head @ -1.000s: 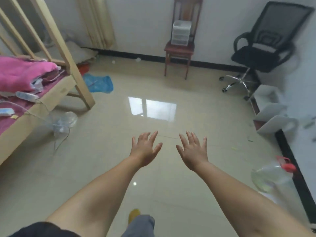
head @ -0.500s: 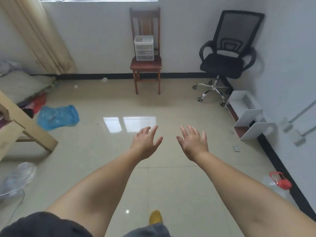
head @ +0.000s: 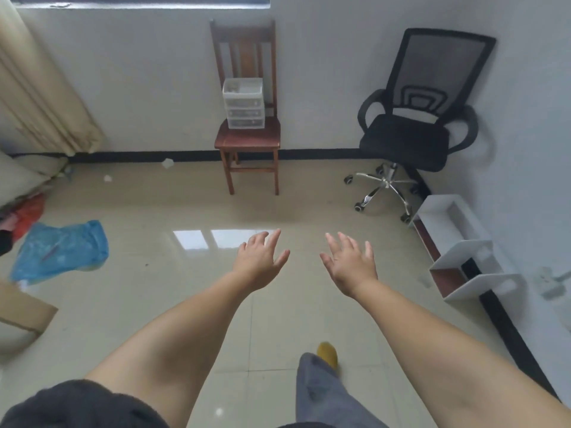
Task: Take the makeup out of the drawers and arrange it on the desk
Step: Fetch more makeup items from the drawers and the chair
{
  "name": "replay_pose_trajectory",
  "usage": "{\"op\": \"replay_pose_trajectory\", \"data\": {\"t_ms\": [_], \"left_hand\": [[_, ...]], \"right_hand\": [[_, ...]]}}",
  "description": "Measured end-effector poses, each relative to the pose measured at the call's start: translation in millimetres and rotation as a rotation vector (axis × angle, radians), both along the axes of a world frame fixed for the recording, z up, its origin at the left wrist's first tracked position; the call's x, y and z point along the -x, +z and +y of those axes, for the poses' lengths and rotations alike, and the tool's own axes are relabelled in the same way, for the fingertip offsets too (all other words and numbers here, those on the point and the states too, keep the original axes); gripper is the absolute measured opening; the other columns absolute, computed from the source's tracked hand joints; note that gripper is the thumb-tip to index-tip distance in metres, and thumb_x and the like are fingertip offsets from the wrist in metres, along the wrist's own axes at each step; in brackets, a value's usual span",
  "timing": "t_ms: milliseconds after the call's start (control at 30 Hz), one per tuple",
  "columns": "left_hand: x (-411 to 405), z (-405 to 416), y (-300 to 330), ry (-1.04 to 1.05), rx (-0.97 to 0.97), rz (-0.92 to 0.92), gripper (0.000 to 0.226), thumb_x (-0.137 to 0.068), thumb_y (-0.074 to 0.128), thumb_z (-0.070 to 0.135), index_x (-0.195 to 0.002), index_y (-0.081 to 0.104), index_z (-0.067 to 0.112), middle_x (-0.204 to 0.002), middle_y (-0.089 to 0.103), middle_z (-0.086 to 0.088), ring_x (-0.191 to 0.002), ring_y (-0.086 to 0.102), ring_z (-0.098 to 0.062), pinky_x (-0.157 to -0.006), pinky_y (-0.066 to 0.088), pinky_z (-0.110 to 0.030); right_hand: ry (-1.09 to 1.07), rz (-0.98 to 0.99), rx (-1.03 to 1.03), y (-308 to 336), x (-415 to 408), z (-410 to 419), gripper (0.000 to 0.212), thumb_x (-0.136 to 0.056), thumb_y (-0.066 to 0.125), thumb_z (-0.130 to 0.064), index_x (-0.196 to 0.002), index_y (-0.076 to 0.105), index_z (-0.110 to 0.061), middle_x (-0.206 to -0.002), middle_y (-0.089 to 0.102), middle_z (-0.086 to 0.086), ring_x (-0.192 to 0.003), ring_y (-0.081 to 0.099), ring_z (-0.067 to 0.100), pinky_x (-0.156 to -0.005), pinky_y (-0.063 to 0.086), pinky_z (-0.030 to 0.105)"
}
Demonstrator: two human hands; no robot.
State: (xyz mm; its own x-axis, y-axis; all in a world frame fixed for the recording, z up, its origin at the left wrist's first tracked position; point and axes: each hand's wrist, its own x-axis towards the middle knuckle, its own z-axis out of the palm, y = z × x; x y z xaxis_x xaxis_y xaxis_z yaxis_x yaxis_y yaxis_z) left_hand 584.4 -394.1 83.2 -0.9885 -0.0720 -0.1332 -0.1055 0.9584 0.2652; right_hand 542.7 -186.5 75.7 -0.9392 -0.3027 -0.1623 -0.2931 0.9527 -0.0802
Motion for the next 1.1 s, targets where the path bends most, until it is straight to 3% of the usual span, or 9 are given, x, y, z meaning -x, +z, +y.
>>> {"op": "replay_pose_trajectory", "data": {"t_ms": [367,667,1100], "left_hand": [[209.9,-5.3,-6.2,0.127,0.018,-0.056,0.059,-0.097,0.027,0.051,-0.148,0.018,0.024,-0.15,0.029,-0.005,-0.139,0.023,-0.021,-0.112,0.021,-0.04],[379.2,-114.1,-25.2,0.206,0.056,-0.058,0.059,-0.097,0.027,0.052,-0.148,0.019,0.023,-0.148,0.032,-0.006,-0.138,0.025,-0.021,-0.112,0.021,-0.041],[629.1,-258.1,-21.3,0.157,0.121,-0.094,0.058,-0.097,0.024,0.052,-0.148,0.018,0.025,-0.15,0.028,-0.006,-0.14,0.019,-0.019,-0.114,0.011,-0.047]], "right_hand": [[0.158,-0.095,-0.041,-10.7,238.8,-18.8,0.057,-0.099,0.016,-0.051,-0.151,0.01,-0.029,-0.158,0.014,0.002,-0.144,0.012,0.018,-0.114,0.002,0.051],[0.234,-0.096,-0.043,-25.4,423.5,-124.0,0.057,-0.099,0.013,-0.051,-0.151,0.008,-0.029,-0.158,0.014,0.002,-0.145,0.011,0.018,-0.116,0.003,0.05],[0.212,-0.137,-0.052,-18.2,670.6,-272.8,0.055,-0.099,0.013,-0.051,-0.151,0.011,-0.03,-0.158,0.013,-0.001,-0.145,0.009,0.016,-0.116,0.002,0.05]]}}
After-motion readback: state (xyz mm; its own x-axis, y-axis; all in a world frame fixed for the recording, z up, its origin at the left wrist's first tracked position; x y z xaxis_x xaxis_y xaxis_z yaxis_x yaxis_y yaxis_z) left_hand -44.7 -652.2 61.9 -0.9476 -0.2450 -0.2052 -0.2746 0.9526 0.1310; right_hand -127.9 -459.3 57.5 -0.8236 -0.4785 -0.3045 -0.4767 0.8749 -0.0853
